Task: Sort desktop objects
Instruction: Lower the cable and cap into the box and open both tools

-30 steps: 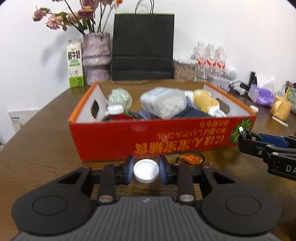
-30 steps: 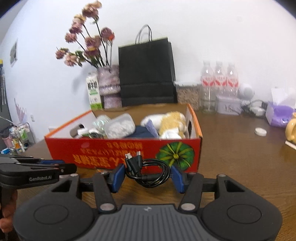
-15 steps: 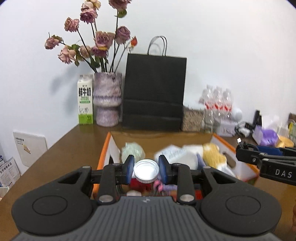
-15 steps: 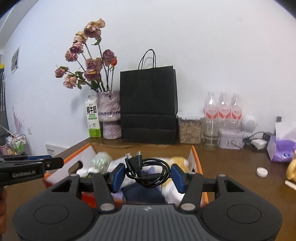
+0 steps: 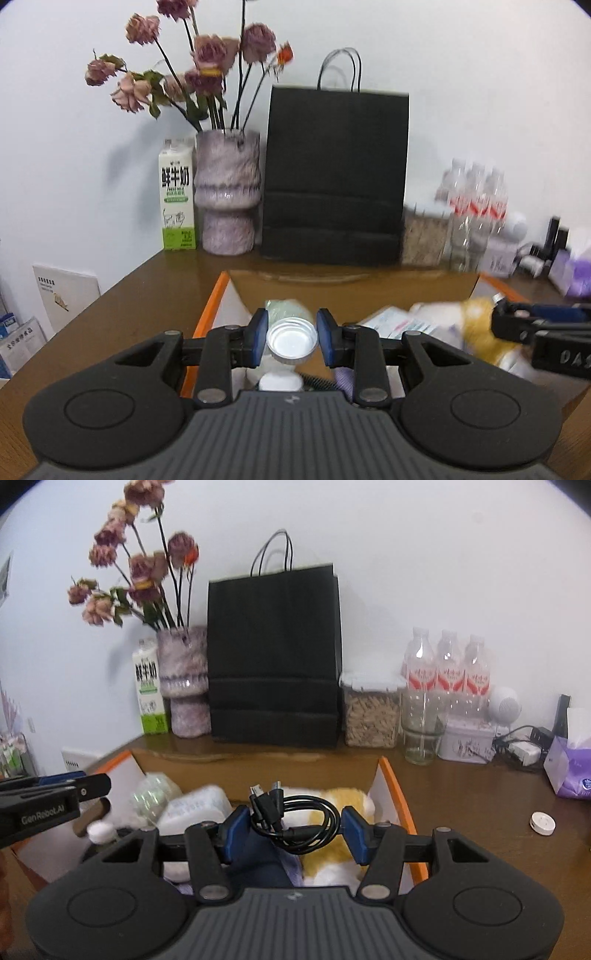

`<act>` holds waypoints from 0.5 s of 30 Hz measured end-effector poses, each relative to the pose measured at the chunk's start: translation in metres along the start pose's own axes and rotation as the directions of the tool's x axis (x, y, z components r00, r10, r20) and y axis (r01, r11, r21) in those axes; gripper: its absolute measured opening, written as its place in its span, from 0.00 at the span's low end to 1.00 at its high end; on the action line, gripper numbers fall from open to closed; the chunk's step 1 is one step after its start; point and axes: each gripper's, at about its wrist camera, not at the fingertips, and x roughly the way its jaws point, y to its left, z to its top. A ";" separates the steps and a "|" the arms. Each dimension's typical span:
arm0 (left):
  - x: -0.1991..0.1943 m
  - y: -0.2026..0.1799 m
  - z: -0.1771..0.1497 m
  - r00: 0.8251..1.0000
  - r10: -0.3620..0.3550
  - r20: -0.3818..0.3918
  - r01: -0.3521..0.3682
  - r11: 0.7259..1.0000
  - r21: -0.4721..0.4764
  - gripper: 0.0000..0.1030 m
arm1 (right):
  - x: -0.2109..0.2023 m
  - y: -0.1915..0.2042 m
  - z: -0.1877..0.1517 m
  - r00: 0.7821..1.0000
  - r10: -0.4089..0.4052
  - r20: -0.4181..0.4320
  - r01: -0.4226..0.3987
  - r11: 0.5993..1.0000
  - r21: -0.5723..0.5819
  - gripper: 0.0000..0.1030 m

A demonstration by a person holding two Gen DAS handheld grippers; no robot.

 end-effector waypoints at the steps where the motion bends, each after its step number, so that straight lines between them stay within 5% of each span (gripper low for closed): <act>1: 0.002 -0.001 -0.002 1.000 0.007 -0.007 -0.007 1.000 0.019 0.29 | 0.003 0.000 -0.002 1.000 -0.003 -0.009 0.003 1.000 -0.005 0.52; 8: 0.004 -0.009 -0.012 1.000 0.025 -0.009 -0.024 0.995 0.096 0.30 | 0.005 0.006 -0.014 0.999 -0.013 -0.031 0.011 0.999 -0.043 0.52; 11: 0.001 -0.013 -0.014 0.999 0.048 0.020 -0.050 0.992 0.117 0.58 | 0.001 0.005 -0.016 1.000 -0.006 -0.013 0.005 0.999 -0.042 0.58; 13: -0.004 -0.015 -0.014 0.997 0.059 0.055 -0.065 0.990 0.125 0.67 | -0.003 0.005 -0.016 1.000 -0.008 0.005 0.008 0.999 -0.035 0.83; 15: -0.011 -0.016 -0.014 0.994 0.060 0.095 -0.071 0.990 0.122 0.84 | -0.009 0.005 -0.015 0.999 -0.009 0.031 0.010 0.999 -0.034 0.92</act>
